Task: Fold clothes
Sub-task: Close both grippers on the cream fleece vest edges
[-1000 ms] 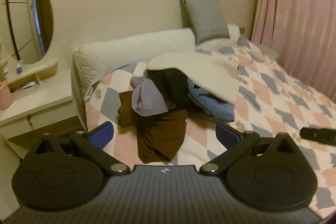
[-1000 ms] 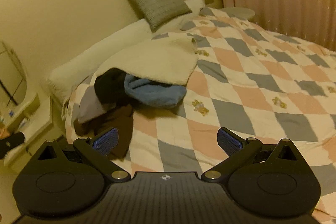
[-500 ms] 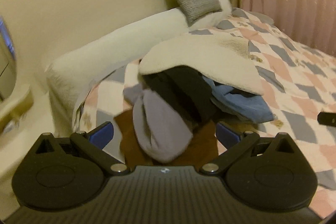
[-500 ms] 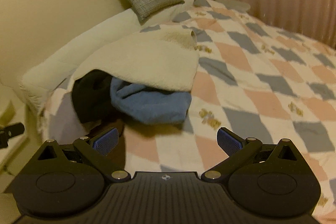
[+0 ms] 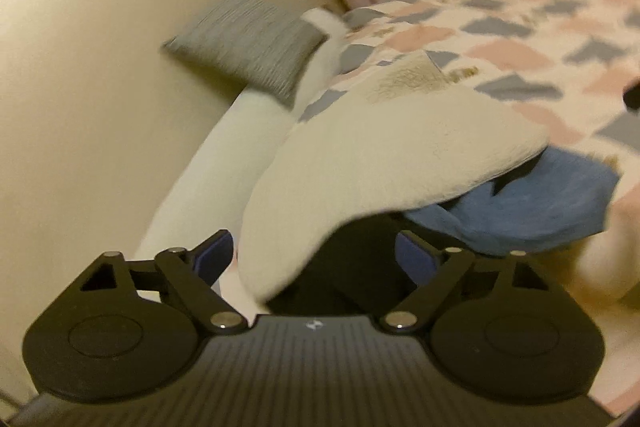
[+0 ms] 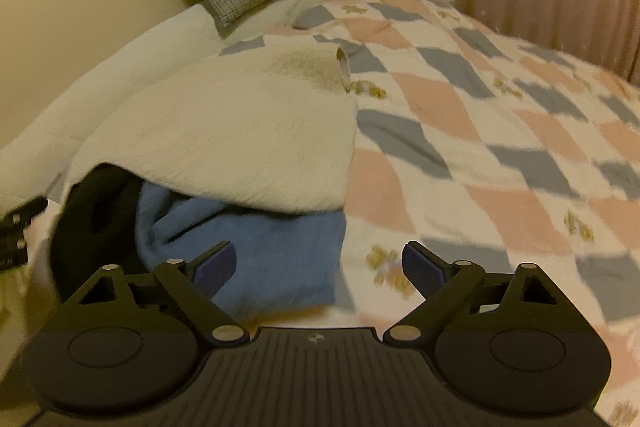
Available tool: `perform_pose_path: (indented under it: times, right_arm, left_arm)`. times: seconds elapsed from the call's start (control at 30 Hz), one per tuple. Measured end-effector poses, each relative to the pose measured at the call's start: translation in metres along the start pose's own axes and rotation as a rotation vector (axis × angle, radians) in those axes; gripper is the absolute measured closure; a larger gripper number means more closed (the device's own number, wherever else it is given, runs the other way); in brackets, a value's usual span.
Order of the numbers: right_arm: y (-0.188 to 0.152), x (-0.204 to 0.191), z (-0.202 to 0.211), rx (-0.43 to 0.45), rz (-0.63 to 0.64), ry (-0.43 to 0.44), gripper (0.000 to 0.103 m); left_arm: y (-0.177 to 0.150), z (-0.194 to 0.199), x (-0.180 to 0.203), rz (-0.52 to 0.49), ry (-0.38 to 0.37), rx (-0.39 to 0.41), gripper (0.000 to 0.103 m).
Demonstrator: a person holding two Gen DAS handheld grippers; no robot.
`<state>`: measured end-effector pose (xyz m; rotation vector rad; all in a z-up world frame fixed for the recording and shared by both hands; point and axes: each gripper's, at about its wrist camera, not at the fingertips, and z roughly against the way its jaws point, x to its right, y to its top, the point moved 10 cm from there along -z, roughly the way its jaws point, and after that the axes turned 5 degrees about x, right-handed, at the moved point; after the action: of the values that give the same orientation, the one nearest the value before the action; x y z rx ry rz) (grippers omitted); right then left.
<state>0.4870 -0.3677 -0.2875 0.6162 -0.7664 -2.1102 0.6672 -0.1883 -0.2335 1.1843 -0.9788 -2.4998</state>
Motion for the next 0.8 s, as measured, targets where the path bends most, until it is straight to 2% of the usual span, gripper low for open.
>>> perform_pose_path:
  times: [0.13,0.2,0.27,0.43,0.5,0.57,0.63,0.67,0.7,0.77,0.8]
  right_arm:
    - [0.011,-0.008,-0.042,0.007,0.096,-0.009,0.024]
    - [0.012,-0.016,-0.064,0.004,0.155,0.010,0.037]
    - [0.011,-0.024,-0.084,0.000,0.231,0.010,0.041]
    - [0.001,-0.047,-0.131,0.007,0.485,-0.018,0.044]
    - [-0.007,-0.053,-0.150,-0.002,0.574,-0.039,0.045]
    - [-0.015,-0.057,-0.167,-0.009,0.634,-0.056,0.045]
    - [-0.023,-0.058,-0.182,-0.014,0.682,-0.078,0.045]
    - [-0.027,-0.058,-0.189,-0.016,0.706,-0.089,0.045]
    - [-0.027,-0.059,-0.197,-0.011,0.712,-0.100,0.045]
    - [-0.024,-0.057,-0.206,-0.003,0.703,-0.109,0.047]
    - [-0.022,-0.055,-0.210,-0.001,0.704,-0.117,0.052]
  left_arm:
    - [0.000,-0.054,0.002,-0.105,-0.034,0.000,0.028]
    - [-0.010,-0.078,0.004,-0.177,-0.050,-0.020,0.037]
    - [-0.023,-0.097,0.007,-0.250,-0.064,-0.034,0.038]
    - [-0.044,-0.125,0.011,-0.338,-0.084,-0.022,0.039]
    - [-0.050,-0.131,0.010,-0.333,-0.097,-0.022,0.039]
    - [-0.054,-0.136,0.010,-0.330,-0.111,-0.020,0.037]
    - [-0.057,-0.140,0.008,-0.333,-0.113,-0.010,0.027]
    - [-0.057,-0.143,0.005,-0.330,-0.098,-0.004,0.015]
    - [-0.056,-0.148,0.002,-0.325,-0.093,0.003,0.009]
    - [-0.053,-0.156,-0.001,-0.312,-0.117,0.006,0.010]
    - [-0.051,-0.159,0.000,-0.309,-0.136,0.008,0.017]
